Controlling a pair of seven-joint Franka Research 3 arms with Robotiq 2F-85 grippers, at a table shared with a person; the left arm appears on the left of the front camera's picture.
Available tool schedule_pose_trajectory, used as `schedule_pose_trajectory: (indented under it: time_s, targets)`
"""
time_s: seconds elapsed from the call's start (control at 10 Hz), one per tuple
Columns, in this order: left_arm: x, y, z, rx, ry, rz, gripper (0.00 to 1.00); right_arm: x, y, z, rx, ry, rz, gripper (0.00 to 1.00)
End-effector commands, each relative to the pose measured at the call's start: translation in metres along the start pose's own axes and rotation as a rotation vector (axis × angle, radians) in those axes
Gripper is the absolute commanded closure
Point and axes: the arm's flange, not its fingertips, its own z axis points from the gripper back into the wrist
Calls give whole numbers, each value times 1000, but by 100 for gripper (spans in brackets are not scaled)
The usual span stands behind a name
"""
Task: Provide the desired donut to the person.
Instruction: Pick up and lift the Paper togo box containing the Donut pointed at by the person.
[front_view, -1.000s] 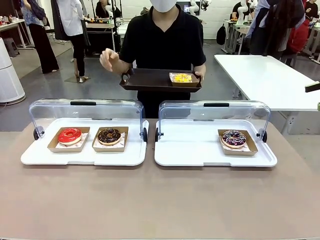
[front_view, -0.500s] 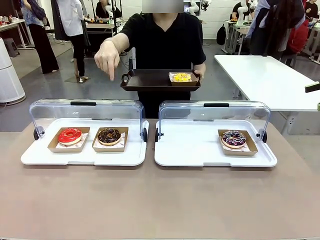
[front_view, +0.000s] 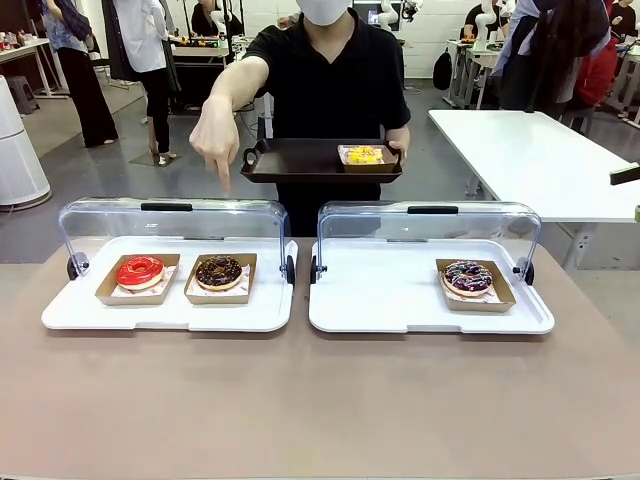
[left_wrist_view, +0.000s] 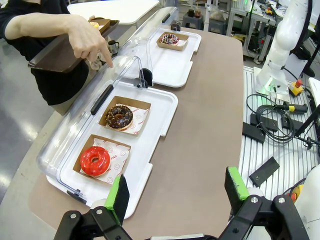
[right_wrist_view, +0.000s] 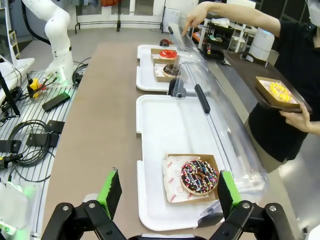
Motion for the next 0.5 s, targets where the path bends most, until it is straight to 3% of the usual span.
schedule_pose_trajectory:
  time_s: [0.0, 0.4]
  targets:
    - [0, 0, 1, -3, -22, -15, 0, -3, 0, 1, 17, 1, 21, 0]
    - [0, 0, 0, 0, 0, 0, 0, -3, 0, 1, 17, 1, 21, 0]
